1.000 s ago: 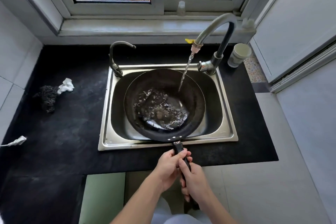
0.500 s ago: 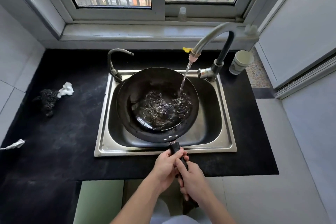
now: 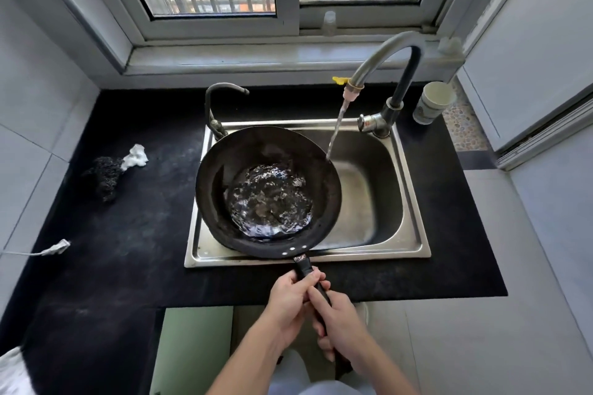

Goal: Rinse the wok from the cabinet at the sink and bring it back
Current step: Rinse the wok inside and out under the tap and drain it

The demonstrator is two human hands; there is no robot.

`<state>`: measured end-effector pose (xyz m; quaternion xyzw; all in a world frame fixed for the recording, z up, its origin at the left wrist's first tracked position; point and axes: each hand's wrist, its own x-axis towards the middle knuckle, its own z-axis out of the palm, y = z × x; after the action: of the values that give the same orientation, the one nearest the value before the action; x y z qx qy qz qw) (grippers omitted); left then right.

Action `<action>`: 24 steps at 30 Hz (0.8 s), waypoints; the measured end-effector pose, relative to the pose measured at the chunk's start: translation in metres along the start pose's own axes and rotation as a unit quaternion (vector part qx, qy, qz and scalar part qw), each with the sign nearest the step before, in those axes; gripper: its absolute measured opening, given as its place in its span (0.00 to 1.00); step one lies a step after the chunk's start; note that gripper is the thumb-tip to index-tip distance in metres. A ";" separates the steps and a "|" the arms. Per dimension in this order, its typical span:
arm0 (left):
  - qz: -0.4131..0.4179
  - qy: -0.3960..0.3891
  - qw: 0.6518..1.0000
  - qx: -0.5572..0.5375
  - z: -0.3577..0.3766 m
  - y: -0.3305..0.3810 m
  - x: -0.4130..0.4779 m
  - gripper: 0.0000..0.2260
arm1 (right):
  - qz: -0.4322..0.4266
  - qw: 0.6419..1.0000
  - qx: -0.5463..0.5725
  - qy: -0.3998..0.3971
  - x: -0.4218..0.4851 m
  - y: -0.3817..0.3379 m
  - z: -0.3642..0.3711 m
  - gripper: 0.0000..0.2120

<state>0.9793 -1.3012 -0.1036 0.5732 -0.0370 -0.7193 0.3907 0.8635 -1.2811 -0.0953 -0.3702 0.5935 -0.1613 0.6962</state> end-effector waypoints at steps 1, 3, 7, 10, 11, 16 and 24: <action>0.003 0.006 1.000 0.000 -0.001 -0.001 0.000 0.08 | 0.000 1.000 0.003 -0.006 0.000 0.000 0.000 0.18; 0.008 0.016 1.000 0.000 0.000 -0.001 0.002 0.08 | 0.004 1.000 0.010 -0.019 0.001 -0.001 -0.001 0.18; 0.009 0.028 1.000 -0.005 0.006 0.000 0.005 0.08 | 0.011 0.999 0.023 -0.040 0.005 -0.007 -0.011 0.18; 0.005 0.028 0.999 -0.020 0.016 0.002 0.009 0.06 | 0.006 0.999 -0.002 -0.042 0.011 -0.012 -0.023 0.18; 0.005 0.027 0.999 -0.025 0.020 0.003 0.011 0.05 | 0.003 0.999 -0.013 -0.040 0.013 -0.014 -0.027 0.18; 0.000 0.021 0.999 -0.033 0.031 0.000 0.015 0.05 | -0.006 0.998 -0.047 -0.031 0.015 -0.014 -0.041 0.18; -0.027 -0.029 0.998 -0.041 0.033 -0.014 0.014 0.10 | -0.015 0.996 -0.093 0.007 0.003 0.002 -0.048 0.18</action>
<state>0.9433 -1.3132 -0.1102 0.5365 -0.0029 -0.7469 0.3928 0.8182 -1.2977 -0.0997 -0.4410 0.6047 -0.1188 0.6525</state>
